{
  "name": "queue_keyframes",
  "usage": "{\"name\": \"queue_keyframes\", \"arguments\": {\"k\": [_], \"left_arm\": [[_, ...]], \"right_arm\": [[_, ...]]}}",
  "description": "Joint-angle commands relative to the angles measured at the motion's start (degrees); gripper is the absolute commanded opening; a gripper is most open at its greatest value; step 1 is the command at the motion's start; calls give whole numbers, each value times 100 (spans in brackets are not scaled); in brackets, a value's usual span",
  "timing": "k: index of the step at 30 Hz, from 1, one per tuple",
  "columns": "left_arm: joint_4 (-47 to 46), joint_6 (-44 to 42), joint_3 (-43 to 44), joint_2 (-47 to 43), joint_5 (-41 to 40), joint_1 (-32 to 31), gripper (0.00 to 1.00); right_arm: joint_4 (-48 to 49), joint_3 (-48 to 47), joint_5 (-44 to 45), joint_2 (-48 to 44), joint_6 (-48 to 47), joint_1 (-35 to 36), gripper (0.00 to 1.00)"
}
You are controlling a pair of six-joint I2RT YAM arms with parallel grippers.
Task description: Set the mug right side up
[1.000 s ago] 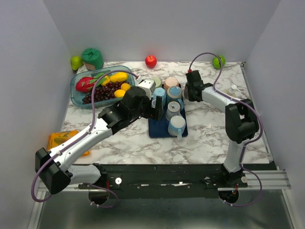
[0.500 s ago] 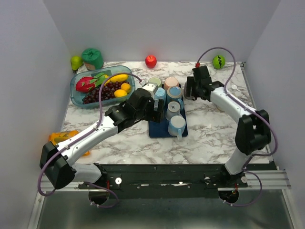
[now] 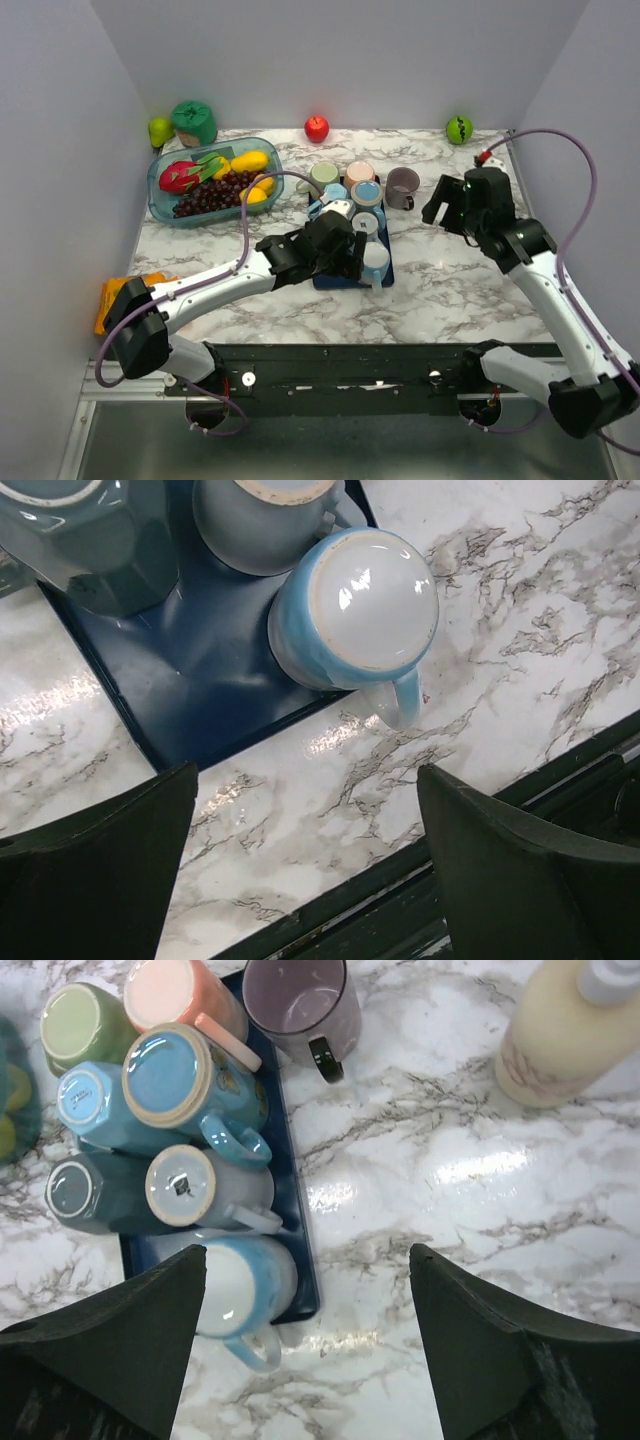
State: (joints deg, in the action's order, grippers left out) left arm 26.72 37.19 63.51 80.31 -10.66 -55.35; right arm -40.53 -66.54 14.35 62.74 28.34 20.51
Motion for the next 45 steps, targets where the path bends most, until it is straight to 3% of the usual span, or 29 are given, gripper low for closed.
{"name": "queue_keyframes", "arguments": {"k": [1,14,39,41,45], "left_arm": [[-35,508,161,274,-516,-203,99],[536,869,935,1381,-657,-389,99],[429,1712,1559,2453,-534,-643,99],[501,1791,1586,2533,-569,-643,97],[615,1932,1551,2542,-710,-643,84]], "right_arm": [[-780,256,174,-911,514,-30,89],[-1466,63,-90,-1914,647,-38,89],[-1607,238,-222,-1906,374,-30,89],[-1607,238,-222,-1915,357,-30,89],[-1607,291,-240,-1967,357,-38,89]]}}
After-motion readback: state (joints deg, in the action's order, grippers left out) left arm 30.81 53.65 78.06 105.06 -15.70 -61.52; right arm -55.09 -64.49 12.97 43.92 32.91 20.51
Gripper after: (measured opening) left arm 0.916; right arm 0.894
